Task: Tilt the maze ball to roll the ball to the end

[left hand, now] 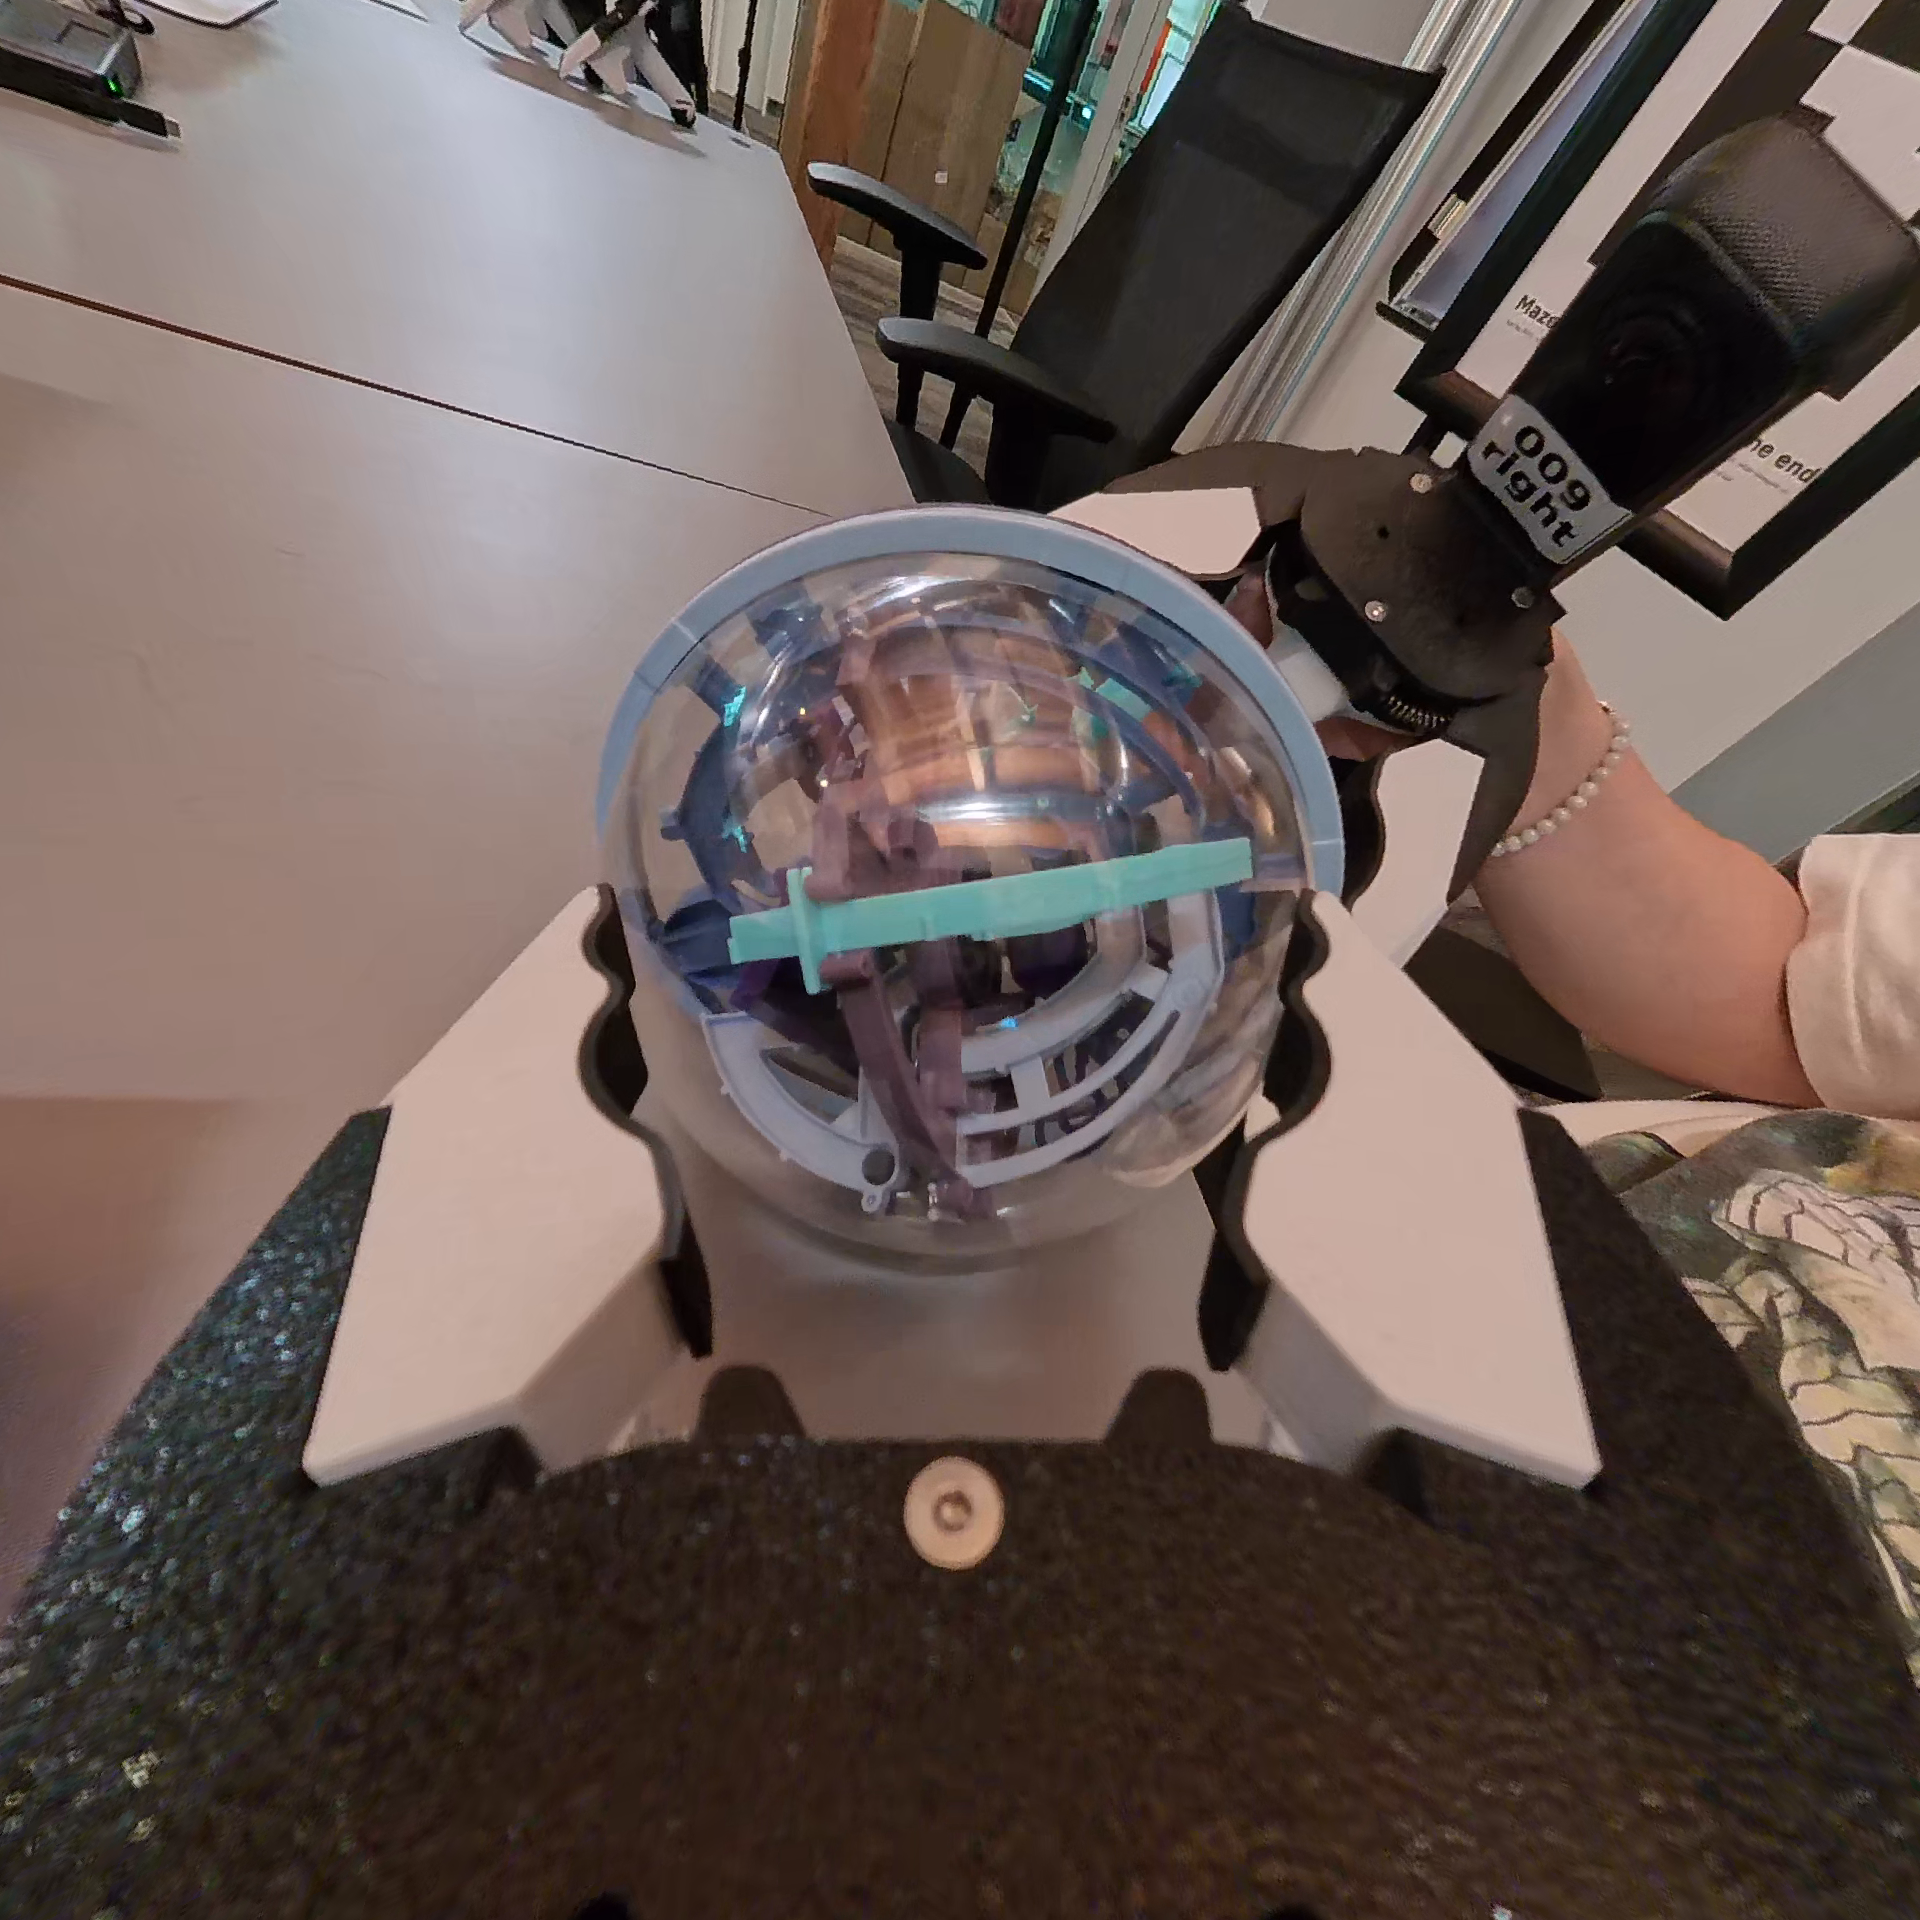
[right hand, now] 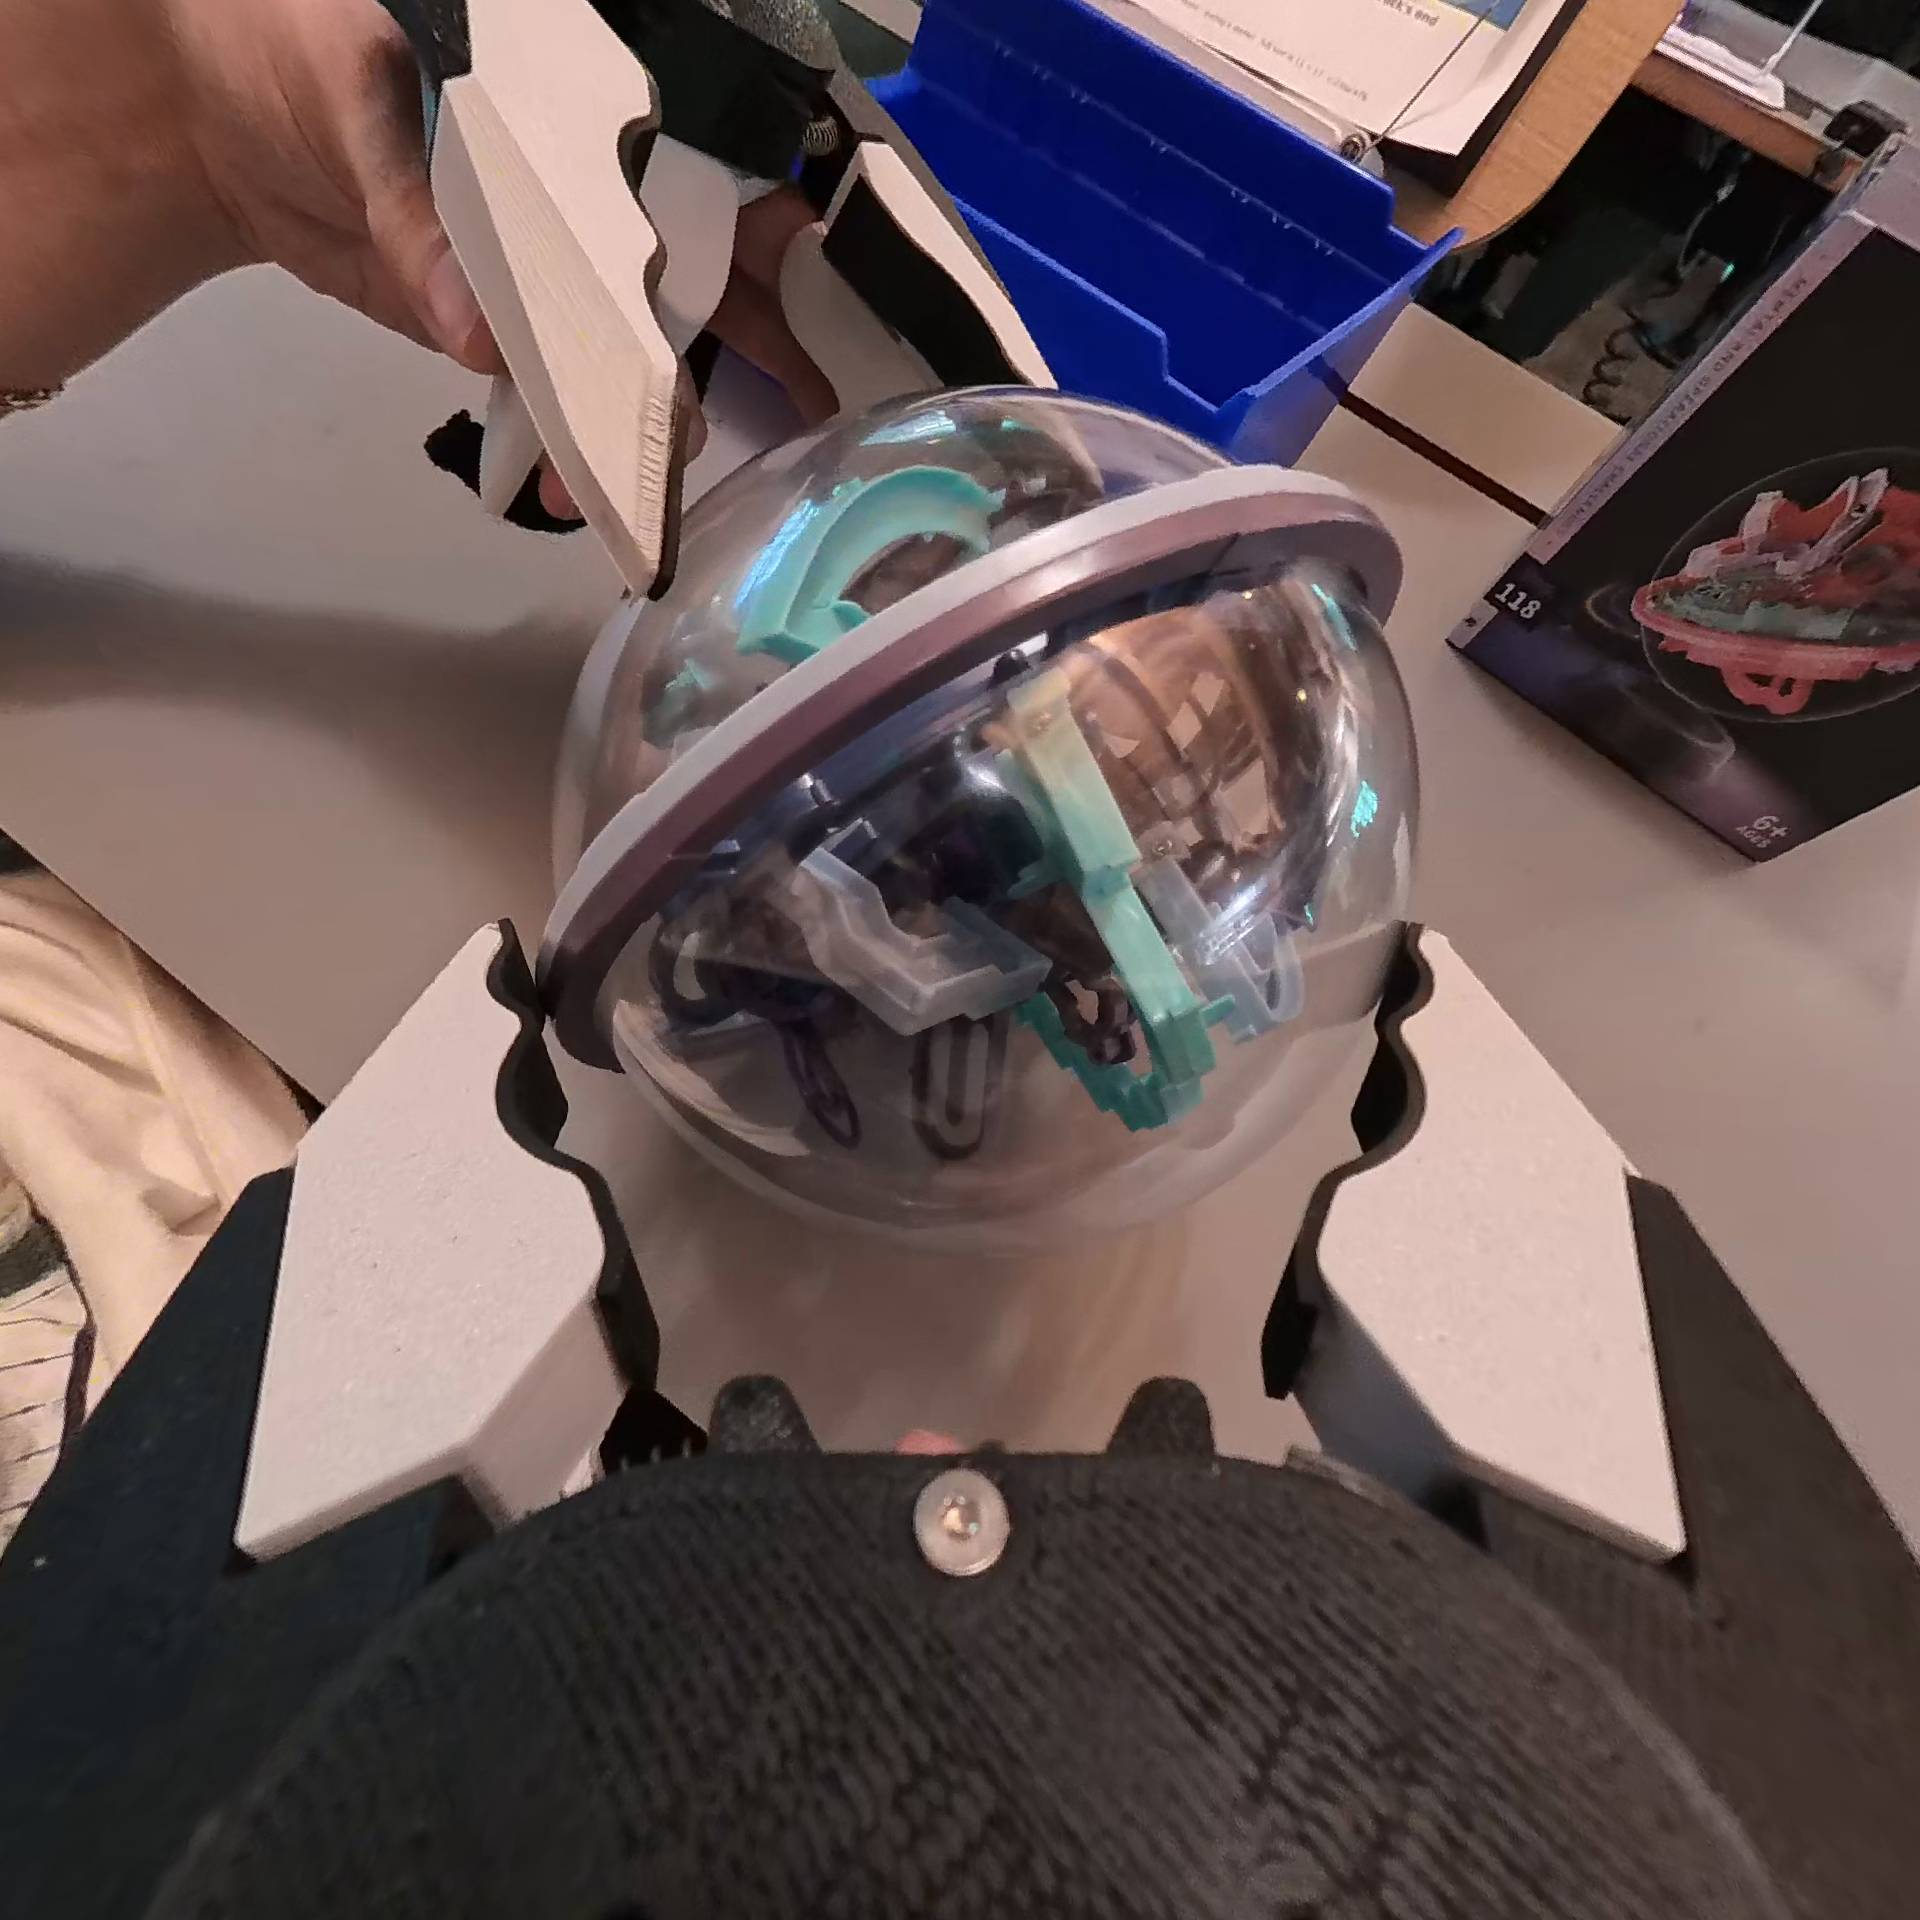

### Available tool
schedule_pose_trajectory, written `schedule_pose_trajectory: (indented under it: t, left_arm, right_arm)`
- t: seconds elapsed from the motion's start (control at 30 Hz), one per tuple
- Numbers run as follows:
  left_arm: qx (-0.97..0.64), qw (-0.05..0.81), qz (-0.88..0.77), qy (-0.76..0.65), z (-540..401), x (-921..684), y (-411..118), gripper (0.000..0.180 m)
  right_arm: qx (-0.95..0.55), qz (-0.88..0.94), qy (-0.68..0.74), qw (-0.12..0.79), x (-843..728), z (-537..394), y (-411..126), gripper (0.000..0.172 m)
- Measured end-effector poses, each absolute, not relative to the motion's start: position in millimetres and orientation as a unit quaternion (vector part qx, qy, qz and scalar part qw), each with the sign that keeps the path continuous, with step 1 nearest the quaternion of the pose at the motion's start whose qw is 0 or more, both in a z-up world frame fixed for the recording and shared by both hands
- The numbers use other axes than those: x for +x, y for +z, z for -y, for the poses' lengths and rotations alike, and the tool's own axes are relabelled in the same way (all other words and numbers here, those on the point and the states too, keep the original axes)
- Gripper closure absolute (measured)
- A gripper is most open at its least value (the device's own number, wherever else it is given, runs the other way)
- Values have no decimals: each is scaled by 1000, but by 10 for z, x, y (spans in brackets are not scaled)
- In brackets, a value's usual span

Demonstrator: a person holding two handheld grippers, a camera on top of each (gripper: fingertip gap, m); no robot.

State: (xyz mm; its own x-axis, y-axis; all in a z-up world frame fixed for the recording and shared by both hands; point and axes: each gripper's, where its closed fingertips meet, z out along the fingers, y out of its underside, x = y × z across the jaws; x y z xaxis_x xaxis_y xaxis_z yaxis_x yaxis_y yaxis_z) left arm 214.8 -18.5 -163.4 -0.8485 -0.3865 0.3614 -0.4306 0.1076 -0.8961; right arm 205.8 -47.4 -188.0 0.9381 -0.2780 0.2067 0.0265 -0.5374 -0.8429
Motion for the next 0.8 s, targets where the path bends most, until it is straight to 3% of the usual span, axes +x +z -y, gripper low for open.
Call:
schedule_pose_trajectory:
  t: [0.8]
  left_arm:
    - [215, 0, 759, 615, 391, 2120, -1607, 59]
  right_arm:
    - [-853, -116, -147, 487, 2079, 692, -2058, 15]
